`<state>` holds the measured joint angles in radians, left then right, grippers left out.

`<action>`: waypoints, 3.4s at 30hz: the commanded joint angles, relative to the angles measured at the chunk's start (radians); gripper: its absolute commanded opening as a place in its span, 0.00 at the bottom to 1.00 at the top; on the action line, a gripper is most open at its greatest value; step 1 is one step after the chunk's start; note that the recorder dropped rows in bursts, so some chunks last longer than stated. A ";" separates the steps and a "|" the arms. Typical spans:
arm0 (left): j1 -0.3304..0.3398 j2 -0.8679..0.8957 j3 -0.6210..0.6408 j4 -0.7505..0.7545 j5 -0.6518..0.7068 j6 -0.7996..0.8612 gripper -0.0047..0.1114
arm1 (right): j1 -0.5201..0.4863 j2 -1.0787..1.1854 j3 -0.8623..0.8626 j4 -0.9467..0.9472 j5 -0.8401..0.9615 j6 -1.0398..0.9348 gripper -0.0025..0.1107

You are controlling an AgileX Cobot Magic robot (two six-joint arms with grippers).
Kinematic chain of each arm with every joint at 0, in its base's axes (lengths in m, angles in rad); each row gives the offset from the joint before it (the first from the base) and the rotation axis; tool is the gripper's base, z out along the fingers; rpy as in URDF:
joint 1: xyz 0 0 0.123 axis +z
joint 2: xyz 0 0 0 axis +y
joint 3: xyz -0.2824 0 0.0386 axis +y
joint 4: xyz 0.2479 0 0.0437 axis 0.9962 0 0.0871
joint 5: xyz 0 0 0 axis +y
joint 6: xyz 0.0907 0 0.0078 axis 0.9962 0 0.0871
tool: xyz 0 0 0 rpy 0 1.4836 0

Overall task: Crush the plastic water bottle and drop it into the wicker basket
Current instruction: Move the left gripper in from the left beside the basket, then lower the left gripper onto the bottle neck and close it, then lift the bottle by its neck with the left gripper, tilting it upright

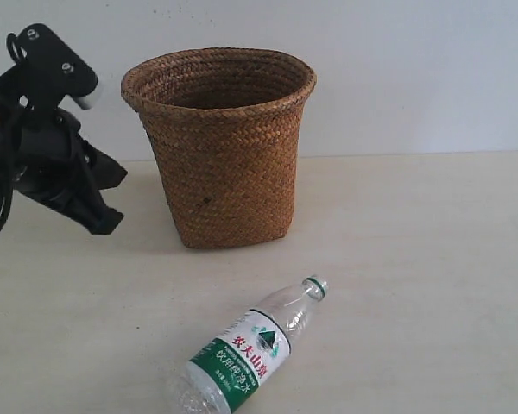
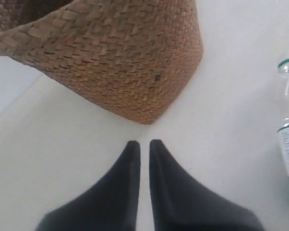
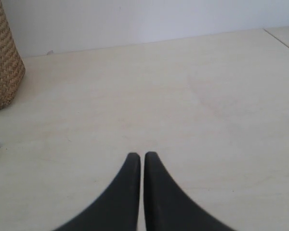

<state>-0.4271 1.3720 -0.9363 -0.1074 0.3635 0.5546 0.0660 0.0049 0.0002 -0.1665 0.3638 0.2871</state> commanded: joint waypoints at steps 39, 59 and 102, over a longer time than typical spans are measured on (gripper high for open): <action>-0.205 0.597 -0.433 -0.718 0.139 0.659 0.45 | -0.006 -0.005 0.000 -0.004 -0.001 -0.005 0.02; -0.222 0.796 -0.565 -0.627 0.218 0.455 0.45 | -0.006 -0.005 0.000 -0.004 -0.001 -0.001 0.02; -0.222 0.870 -0.622 -0.383 0.392 0.306 0.08 | -0.006 -0.005 0.000 -0.004 -0.001 0.002 0.02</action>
<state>-0.6477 2.2456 -1.5546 -0.5733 0.7060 0.9010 0.0660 0.0049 0.0002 -0.1665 0.3638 0.2890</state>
